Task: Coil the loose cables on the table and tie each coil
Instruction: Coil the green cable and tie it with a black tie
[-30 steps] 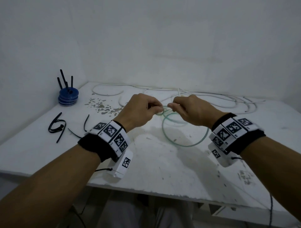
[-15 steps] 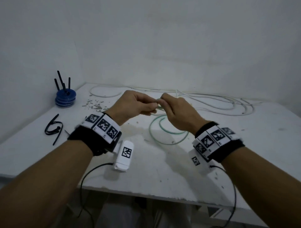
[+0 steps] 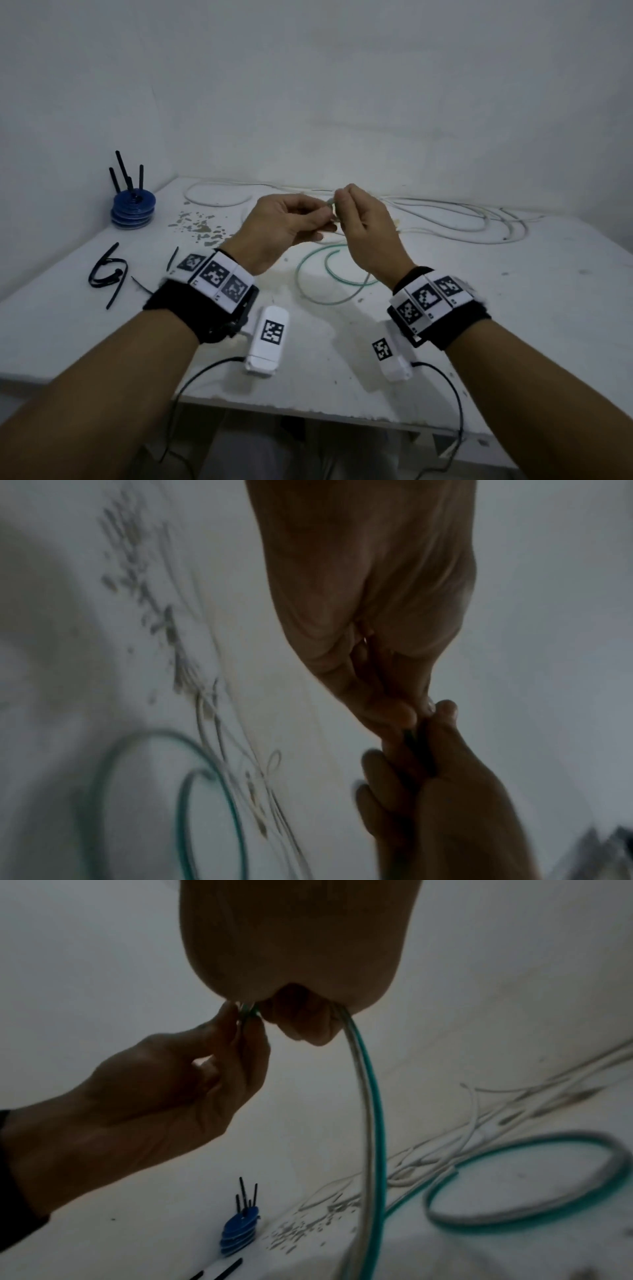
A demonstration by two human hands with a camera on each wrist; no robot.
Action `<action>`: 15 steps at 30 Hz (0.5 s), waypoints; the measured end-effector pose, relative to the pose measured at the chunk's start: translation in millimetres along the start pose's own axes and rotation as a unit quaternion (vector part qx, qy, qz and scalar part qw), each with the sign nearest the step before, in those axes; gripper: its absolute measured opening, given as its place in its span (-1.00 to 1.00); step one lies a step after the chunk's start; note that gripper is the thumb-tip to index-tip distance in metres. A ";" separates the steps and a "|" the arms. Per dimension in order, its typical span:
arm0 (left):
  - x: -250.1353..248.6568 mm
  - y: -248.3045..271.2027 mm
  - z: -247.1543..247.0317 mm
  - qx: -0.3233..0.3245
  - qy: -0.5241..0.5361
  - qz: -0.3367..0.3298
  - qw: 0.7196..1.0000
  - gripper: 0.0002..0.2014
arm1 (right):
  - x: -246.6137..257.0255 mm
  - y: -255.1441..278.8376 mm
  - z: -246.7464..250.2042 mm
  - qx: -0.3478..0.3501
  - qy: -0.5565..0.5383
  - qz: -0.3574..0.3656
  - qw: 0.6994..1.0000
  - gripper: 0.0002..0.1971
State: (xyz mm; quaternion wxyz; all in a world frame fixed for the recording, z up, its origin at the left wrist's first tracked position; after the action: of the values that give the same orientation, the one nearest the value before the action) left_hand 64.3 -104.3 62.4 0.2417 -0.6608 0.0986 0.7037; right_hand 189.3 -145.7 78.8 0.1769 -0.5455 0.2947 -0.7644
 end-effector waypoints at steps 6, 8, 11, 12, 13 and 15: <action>-19.6 0.2 11.7 0.005 -0.165 -0.032 0.986 -0.91 | 12.1 -7.7 2.0 0.060 0.095 0.002 0.994 -0.66; -18.9 -0.2 6.9 -0.039 0.005 -0.025 0.999 -0.90 | 17.4 -4.9 1.0 -0.043 -0.075 -0.017 0.996 -0.68; -10.8 0.7 -2.0 -0.078 0.158 -0.003 0.984 -0.93 | 10.6 1.2 -11.2 -0.127 -0.258 -0.070 0.955 -0.67; -7.5 0.6 -2.0 -0.075 0.154 0.001 0.985 -0.93 | 7.6 1.6 -12.7 -0.128 -0.257 -0.077 0.955 -0.65; -6.4 1.5 0.2 -0.065 0.113 0.002 0.991 -0.93 | 5.5 1.1 -11.7 -0.112 -0.222 -0.074 0.966 -0.65; -8.0 4.1 9.3 -0.029 -0.040 -0.004 0.999 -0.88 | 4.2 -1.5 -8.3 -0.024 -0.084 -0.038 0.995 -0.64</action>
State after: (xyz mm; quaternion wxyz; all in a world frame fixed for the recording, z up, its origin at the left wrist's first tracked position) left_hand 54.3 -105.3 70.5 0.2286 -0.6395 0.0656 0.7311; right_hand 180.2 -144.9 80.9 0.1584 -0.6230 0.2761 -0.7145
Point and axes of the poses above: each hand's wrist, its own y-axis away from the middle knuckle, its own z-axis out of the back of the hand, x = y × z, the point moved 7 cm from there along -y, towards the middle knuckle, and after that the axes turned 12 degrees about -y, right-handed, at the moved point
